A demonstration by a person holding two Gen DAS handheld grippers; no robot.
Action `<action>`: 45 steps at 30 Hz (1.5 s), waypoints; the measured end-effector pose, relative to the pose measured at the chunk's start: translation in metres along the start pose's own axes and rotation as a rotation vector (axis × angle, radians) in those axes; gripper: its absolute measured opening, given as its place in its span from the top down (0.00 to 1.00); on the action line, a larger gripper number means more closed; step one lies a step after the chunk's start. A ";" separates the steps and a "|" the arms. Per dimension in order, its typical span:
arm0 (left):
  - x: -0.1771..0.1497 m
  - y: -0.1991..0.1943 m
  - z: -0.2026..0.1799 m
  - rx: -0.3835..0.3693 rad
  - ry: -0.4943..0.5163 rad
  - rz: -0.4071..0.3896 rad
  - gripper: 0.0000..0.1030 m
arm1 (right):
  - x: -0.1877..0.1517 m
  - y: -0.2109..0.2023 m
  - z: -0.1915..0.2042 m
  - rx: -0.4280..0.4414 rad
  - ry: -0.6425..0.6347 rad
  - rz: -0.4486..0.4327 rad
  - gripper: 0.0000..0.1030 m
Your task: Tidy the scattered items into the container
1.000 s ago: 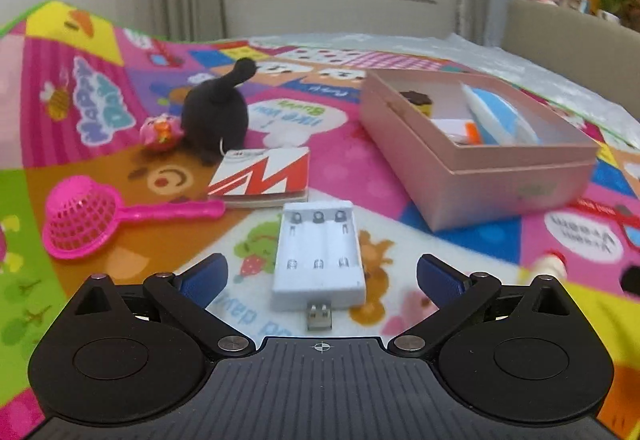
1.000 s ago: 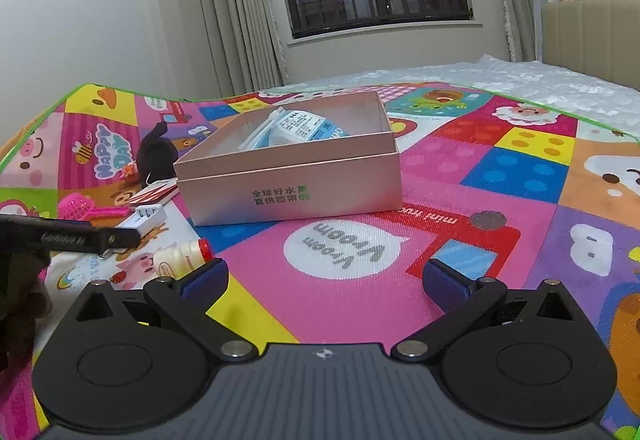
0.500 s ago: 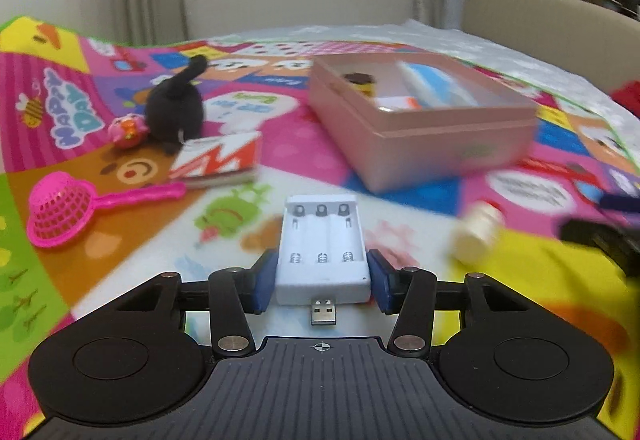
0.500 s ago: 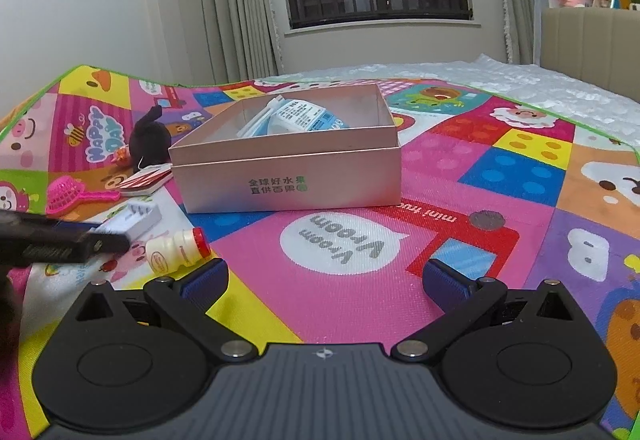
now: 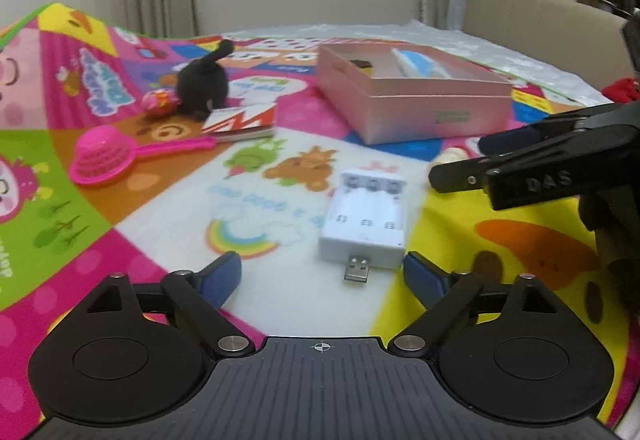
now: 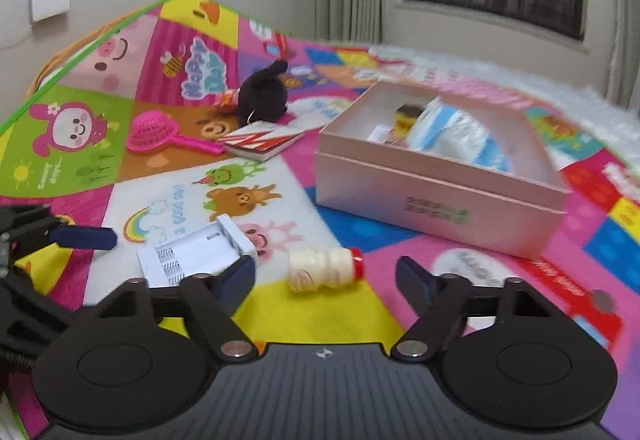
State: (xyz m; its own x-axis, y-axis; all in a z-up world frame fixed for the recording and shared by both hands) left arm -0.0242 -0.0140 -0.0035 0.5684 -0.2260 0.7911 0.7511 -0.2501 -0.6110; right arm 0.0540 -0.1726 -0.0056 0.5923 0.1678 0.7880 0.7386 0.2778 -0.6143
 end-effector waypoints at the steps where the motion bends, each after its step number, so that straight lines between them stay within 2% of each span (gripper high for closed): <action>1: 0.000 0.001 0.004 0.020 0.001 -0.001 0.07 | 0.001 0.005 0.000 0.006 0.006 0.016 0.53; 2: 0.001 0.002 0.009 0.047 0.000 -0.002 0.06 | 0.002 0.008 -0.001 0.004 0.013 0.035 0.57; 4: 0.003 0.007 0.020 0.103 -0.017 -0.003 0.06 | 0.001 0.008 -0.005 -0.005 0.044 0.043 0.57; 8: 0.010 0.014 0.042 0.176 -0.053 0.005 0.05 | -0.010 -0.016 -0.013 -0.044 0.054 -0.001 0.57; 11: 0.013 0.015 0.052 0.214 -0.091 0.006 0.05 | -0.024 -0.040 -0.022 -0.113 0.042 -0.048 0.57; 13: 0.013 0.010 0.051 0.151 -0.139 -0.007 0.04 | -0.034 -0.052 -0.027 -0.164 0.031 -0.077 0.57; 16: 0.018 0.006 0.032 -0.014 -0.167 -0.021 0.01 | -0.046 -0.059 -0.036 -0.200 0.051 -0.091 0.57; 18: 0.023 0.010 0.014 -0.061 -0.154 -0.017 0.00 | -0.051 -0.057 -0.040 -0.220 0.066 -0.092 0.57; 22: 0.033 0.030 -0.009 -0.040 -0.149 0.010 0.00 | -0.058 -0.056 -0.039 -0.254 0.043 -0.114 0.57; 25: 0.036 0.043 -0.013 0.006 -0.179 0.035 0.00 | -0.063 -0.056 -0.032 -0.265 -0.007 -0.123 0.57; 27: 0.039 0.046 -0.015 0.003 -0.179 0.032 0.00 | -0.065 -0.056 -0.030 -0.264 -0.024 -0.131 0.57; 30: 0.043 0.054 -0.025 -0.093 -0.121 0.023 0.00 | -0.068 -0.056 -0.030 -0.258 -0.025 -0.154 0.56; 32: 0.044 0.058 -0.035 -0.158 -0.056 0.018 0.00 | -0.071 -0.056 -0.030 -0.256 -0.024 -0.171 0.50; 33: 0.044 0.059 -0.040 -0.168 -0.029 0.014 0.00 | -0.073 -0.056 -0.031 -0.258 -0.018 -0.177 0.46; 35: 0.043 0.061 -0.047 -0.153 0.002 0.010 0.00 | -0.076 -0.057 -0.033 -0.250 -0.003 -0.192 0.43; 37: 0.041 0.063 -0.053 -0.115 0.015 0.013 0.00 | -0.077 -0.058 -0.035 -0.242 0.008 -0.208 0.27; 38: 0.039 0.064 -0.055 -0.096 0.018 0.009 0.00 | -0.078 -0.058 -0.035 -0.238 0.009 -0.213 0.25; 41: 0.036 0.062 -0.058 -0.053 0.006 -0.008 0.00 | -0.079 -0.056 -0.033 -0.239 0.001 -0.214 0.24; 45: 0.036 0.062 -0.054 -0.043 -0.032 -0.011 0.00 | -0.080 -0.057 -0.035 -0.229 0.016 -0.221 0.21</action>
State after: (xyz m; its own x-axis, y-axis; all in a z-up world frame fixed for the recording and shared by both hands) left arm 0.0246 -0.0885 -0.0149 0.5713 -0.1925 0.7978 0.7427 -0.2924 -0.6024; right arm -0.0244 -0.2349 -0.0355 0.4133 0.1121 0.9037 0.9020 0.0854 -0.4232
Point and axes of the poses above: each gripper's, at about its wrist camera, not at the fingertips, and y roughly the way its jaws point, z to its left, x to its top, the point moved 3 cm from there along y, roughly the way its jaws point
